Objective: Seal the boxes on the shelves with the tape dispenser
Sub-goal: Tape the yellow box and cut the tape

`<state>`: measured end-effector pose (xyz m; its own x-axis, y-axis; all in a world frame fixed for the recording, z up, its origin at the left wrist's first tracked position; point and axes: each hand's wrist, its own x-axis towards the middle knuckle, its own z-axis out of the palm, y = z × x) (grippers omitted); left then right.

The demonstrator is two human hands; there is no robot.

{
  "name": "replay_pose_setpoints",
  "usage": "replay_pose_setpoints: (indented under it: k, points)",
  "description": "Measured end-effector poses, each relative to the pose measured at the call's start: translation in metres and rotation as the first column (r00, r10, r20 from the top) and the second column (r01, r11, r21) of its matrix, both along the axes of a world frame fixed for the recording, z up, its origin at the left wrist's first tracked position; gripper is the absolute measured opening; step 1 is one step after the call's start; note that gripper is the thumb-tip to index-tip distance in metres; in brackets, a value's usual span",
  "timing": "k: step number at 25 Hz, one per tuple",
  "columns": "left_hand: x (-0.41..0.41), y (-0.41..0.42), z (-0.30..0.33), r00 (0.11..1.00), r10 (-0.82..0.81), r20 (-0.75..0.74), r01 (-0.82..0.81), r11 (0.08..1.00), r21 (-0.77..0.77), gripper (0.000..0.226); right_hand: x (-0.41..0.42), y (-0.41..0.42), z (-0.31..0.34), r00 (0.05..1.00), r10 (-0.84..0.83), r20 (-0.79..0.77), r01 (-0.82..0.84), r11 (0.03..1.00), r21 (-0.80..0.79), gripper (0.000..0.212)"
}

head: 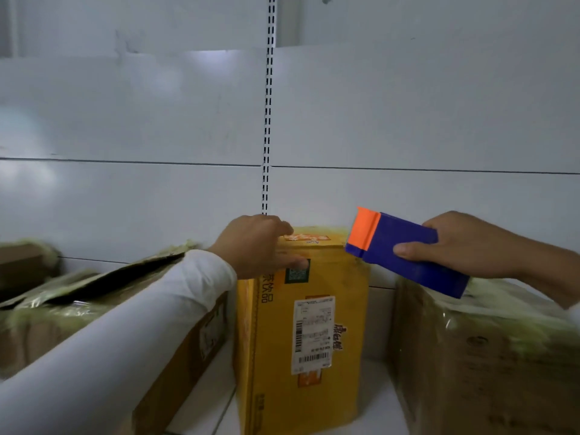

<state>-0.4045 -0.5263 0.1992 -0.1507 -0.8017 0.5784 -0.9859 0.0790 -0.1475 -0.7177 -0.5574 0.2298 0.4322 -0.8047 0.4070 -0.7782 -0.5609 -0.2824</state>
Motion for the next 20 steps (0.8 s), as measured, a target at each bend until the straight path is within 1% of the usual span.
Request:
replay_pose_setpoints:
  k: [1,2,3,5,7,8,11,13,14,15,16,17,18,19,20]
  points:
    - [-0.007,-0.003,-0.003,0.998,0.044,0.055,-0.043,0.999,-0.018,0.066,0.005,0.005,-0.002,1.0,0.002,-0.004,-0.002,1.0,0.008,0.047]
    - [-0.013,-0.005,-0.005,0.993,0.068,0.095,-0.067,0.998,-0.012,0.06,0.011,0.009,-0.002,1.0,-0.002,0.001,0.002,1.0,0.011,0.045]
    - [-0.014,-0.006,-0.006,0.993,0.062,0.098,-0.064,0.998,0.015,0.053,0.017,0.015,-0.002,1.0,-0.009,0.014,0.009,1.0,0.011,0.042]
    - [0.0,-0.005,-0.001,1.0,-0.015,0.008,0.014,0.993,0.118,0.045,0.029,0.026,0.001,0.999,-0.029,0.043,0.029,1.0,0.002,0.037]
    - [0.026,0.0,0.006,0.983,-0.118,-0.14,0.147,0.965,0.218,0.048,0.033,0.037,0.007,0.995,-0.071,0.067,0.073,0.997,-0.023,0.039]
    - [0.04,0.002,0.008,0.974,-0.162,-0.159,0.196,0.953,0.23,0.051,0.032,0.044,0.011,0.992,-0.094,0.085,0.097,0.995,-0.036,0.043]
    - [0.081,-0.001,0.008,0.965,-0.261,-0.03,0.261,0.941,0.215,0.053,0.028,0.066,0.017,0.975,-0.155,0.157,0.167,0.984,-0.066,0.047]
    - [0.096,-0.006,0.004,0.97,-0.243,0.013,0.237,0.956,0.172,0.049,0.029,0.076,0.016,0.968,-0.191,0.165,0.204,0.977,-0.067,0.045]
    - [0.098,-0.007,0.0,0.977,-0.215,0.007,0.213,0.972,0.096,0.046,0.031,0.078,0.014,0.967,-0.201,0.159,0.214,0.975,-0.064,0.043]
    - [0.095,-0.006,-0.005,0.977,-0.208,-0.041,0.208,0.978,-0.01,0.043,0.035,0.08,0.012,0.966,-0.207,0.152,0.218,0.974,-0.058,0.043]
    - [0.086,-0.002,-0.011,0.961,-0.249,-0.125,0.234,0.965,-0.122,0.039,0.038,0.081,0.01,0.967,-0.205,0.15,0.215,0.975,-0.049,0.042]
    - [0.071,0.005,-0.015,0.92,-0.325,-0.218,0.284,0.937,-0.202,0.037,0.041,0.083,0.009,0.968,-0.202,0.149,0.21,0.977,-0.041,0.041]
    - [0.053,0.012,-0.018,0.873,-0.393,-0.289,0.333,0.913,-0.234,0.042,0.044,0.084,0.008,0.969,-0.201,0.14,0.208,0.977,-0.038,0.041]
    - [0.035,0.018,-0.02,0.848,-0.419,-0.325,0.366,0.906,-0.213,0.054,0.046,0.083,0.007,0.972,-0.199,0.126,0.206,0.978,-0.041,0.042]
    - [0.018,0.023,-0.021,0.861,-0.401,-0.315,0.367,0.916,-0.162,0.066,0.048,0.083,0.007,0.974,-0.193,0.116,0.199,0.979,-0.046,0.044]
